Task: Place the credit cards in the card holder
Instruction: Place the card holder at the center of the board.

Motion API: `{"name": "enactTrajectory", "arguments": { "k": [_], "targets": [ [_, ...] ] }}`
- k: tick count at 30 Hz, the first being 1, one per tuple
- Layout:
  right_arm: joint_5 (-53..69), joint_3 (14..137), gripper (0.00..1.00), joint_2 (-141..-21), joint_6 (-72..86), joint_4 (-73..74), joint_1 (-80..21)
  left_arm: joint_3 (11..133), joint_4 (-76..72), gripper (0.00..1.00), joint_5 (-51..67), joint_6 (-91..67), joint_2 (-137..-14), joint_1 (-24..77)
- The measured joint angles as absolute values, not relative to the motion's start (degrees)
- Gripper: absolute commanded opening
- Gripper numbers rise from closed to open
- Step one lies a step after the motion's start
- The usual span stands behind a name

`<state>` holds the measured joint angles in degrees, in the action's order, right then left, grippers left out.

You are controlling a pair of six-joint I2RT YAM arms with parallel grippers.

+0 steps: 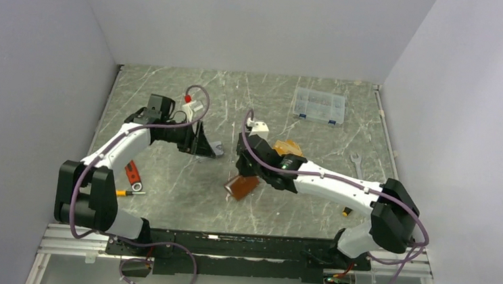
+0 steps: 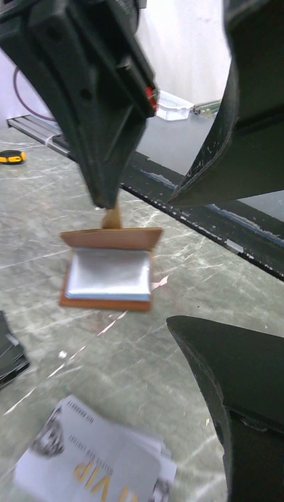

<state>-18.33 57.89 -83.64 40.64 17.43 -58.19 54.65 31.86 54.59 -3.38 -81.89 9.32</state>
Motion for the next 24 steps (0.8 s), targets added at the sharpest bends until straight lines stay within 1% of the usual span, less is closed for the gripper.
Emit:
{"name": "enactTrajectory", "arguments": {
  "k": [3, 6, 12, 16, 19, 24],
  "targets": [
    [-16.12, 60.2, 0.0, -84.27, 38.83, 14.15, -59.24, 56.93, 32.01, 0.72, 54.81, -3.14, -81.38, 7.14],
    [-15.25, 59.24, 0.0, -83.59, 38.33, 10.66, -59.99, 57.91, 32.05, 0.72, 54.81, -3.03, -81.38, 4.95],
    [-15.46, 43.7, 0.0, -77.45, 39.51, 4.49, -60.07, 58.08, 32.03, 0.71, 54.72, -2.55, -81.38, 3.81],
    [-16.51, 34.11, 0.0, -75.11, 40.66, 4.34, -60.03, 58.08, 32.01, 0.71, 54.59, -2.33, -81.41, 3.81],
    [-17.45, 30.17, 0.0, -73.38, 41.93, 4.82, -60.05, 58.04, 31.97, 0.71, 54.5, -2.28, -81.41, 3.81],
    [-19.29, 29.04, 0.0, -70.81, 43.72, 6.02, -60.05, 57.58, 31.9, 0.71, 54.0, -1.76, -81.49, 3.81]
  ]
}}
